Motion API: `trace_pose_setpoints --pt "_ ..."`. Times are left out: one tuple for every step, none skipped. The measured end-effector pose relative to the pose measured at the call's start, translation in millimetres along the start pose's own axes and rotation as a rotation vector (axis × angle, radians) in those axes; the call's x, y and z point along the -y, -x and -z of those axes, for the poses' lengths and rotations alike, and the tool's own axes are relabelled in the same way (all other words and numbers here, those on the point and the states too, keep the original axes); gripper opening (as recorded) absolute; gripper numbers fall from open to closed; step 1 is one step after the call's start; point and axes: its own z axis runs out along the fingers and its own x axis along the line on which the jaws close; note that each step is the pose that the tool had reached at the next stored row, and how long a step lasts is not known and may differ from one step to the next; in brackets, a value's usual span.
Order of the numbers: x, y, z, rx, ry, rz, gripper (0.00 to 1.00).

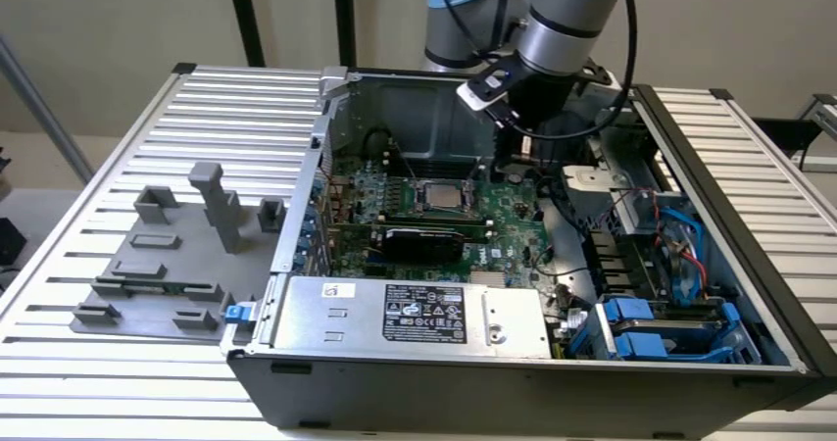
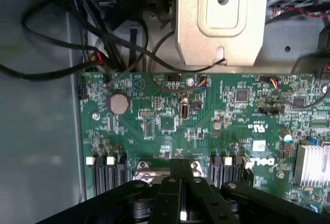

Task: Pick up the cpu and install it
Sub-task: 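Close the cpu cover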

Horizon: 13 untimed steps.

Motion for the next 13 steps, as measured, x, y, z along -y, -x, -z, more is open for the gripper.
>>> trace_pose_setpoints --pt "1.2 0.0 -0.2 0.0004 -0.0097 0.0 0.11" --pt "2.3 0.1 -0.4 0.0007 -0.0192 0.001 0.11" --pt "3.5 0.1 -0.6 0.0009 -0.0284 0.001 0.11" --pt "4.8 0.2 -0.9 0.0012 -0.0374 0.001 0.11" --pt "6.2 0.2 -1.2 0.0015 -0.0458 0.002 0.11" --pt "7.7 0.3 -1.5 0.0017 -0.0538 0.002 0.11" --pt "9.4 0.3 -2.0 0.002 -0.061 0.002 0.11" --pt "11.2 0.4 -2.5 0.0022 -0.0679 0.002 0.11" --pt "13.1 0.5 -3.1 0.0023 -0.0738 0.002 0.11" --pt "15.0 0.6 -3.7 0.0024 -0.0794 0.003 0.11" --pt "17.1 0.7 -4.3 0.0026 -0.0846 0.003 0.11" --pt "19.2 0.8 -5.1 0.0027 -0.0894 0.003 0.11" --pt "21.5 1.0 -5.9 0.003 -0.0939 0.003 0.11"
